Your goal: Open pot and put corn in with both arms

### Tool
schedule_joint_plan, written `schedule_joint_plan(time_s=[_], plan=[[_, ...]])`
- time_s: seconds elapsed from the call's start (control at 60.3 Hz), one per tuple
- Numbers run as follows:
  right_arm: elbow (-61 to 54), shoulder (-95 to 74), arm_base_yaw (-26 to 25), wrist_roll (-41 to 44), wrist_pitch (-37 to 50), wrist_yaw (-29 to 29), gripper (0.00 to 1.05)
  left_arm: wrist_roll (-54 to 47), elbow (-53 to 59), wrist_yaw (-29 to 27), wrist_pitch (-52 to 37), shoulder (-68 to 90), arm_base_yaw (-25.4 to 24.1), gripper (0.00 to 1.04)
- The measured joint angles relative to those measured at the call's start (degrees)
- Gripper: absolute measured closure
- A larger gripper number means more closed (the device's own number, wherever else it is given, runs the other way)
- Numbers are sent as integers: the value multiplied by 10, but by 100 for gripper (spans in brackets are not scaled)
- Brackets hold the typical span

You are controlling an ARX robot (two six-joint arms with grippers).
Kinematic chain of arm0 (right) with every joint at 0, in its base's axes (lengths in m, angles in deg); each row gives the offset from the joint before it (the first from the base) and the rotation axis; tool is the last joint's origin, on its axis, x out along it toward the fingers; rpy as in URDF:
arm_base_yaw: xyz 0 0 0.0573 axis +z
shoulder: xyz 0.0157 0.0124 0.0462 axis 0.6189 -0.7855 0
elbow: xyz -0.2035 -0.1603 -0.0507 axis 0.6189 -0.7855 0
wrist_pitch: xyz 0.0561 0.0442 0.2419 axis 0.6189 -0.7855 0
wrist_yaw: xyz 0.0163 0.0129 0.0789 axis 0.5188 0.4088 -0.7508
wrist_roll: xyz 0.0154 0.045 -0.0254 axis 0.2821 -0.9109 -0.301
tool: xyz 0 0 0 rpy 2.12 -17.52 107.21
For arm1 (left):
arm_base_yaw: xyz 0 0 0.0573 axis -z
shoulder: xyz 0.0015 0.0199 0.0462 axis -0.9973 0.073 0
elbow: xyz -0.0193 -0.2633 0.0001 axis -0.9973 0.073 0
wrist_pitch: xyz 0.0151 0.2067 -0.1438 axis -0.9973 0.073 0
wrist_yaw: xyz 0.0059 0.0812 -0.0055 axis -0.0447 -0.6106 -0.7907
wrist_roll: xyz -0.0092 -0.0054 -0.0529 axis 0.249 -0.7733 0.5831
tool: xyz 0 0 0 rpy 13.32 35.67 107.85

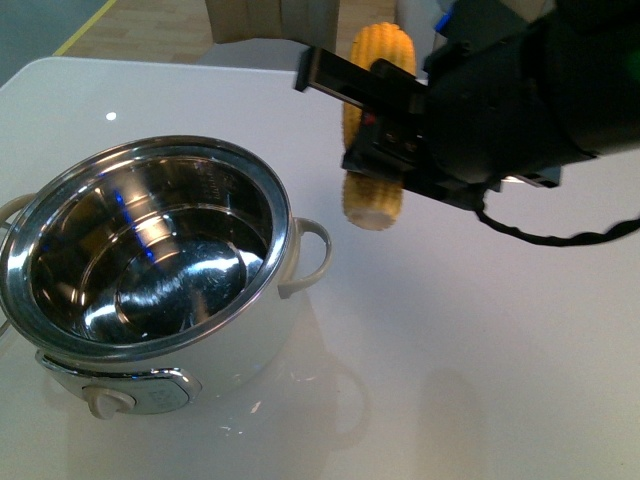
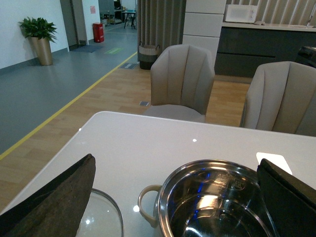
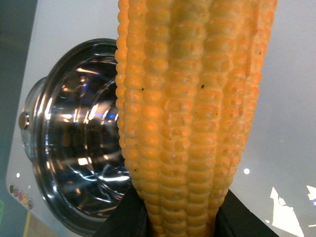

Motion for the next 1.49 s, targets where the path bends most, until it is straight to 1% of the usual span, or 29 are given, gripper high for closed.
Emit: schedule_joint_plan(time_s=[0.166, 0.398, 0.547, 0.846, 0.928, 1.078, 1.127, 1.194, 1.277, 1.31, 1.36, 1.393, 1.492], plan=[[75, -52, 34, -5, -28, -4, 87, 0, 0, 0, 0, 0, 0, 7], [152, -113, 63, -7, -49, -13, 89, 0, 0, 0, 0, 0, 0, 7], [184, -159, 78, -17, -49, -37, 89, 0, 0, 0, 0, 0, 0, 7], [219, -215, 91, -27, -67, -50, 89, 0, 0, 0, 0, 0, 0, 7], [226, -227, 93, -28, -70, -56, 73, 0, 0, 0, 0, 0, 0, 7], [226, -231, 92, -31, -71, -59, 51, 0, 0, 0, 0, 0, 0, 7], [220, -228, 90, -40, -58, -60, 43, 0, 0, 0, 0, 0, 0, 7], [205, -217, 85, -46, -41, -60, 34, 0, 0, 0, 0, 0, 0, 7], [165, -186, 71, -60, -4, -63, 20, 0, 0, 0, 0, 0, 0, 7], [153, -176, 67, -63, 6, -63, 17, 0, 0, 0, 0, 0, 0, 7], [118, -145, 53, -76, 35, -63, 9, 0, 0, 0, 0, 0, 0, 7], [94, -123, 43, -86, 54, -64, 7, 0, 0, 0, 0, 0, 0, 7], [12, -45, 6, -102, 108, -45, 9, 0, 0, 0, 0, 0, 0, 7]])
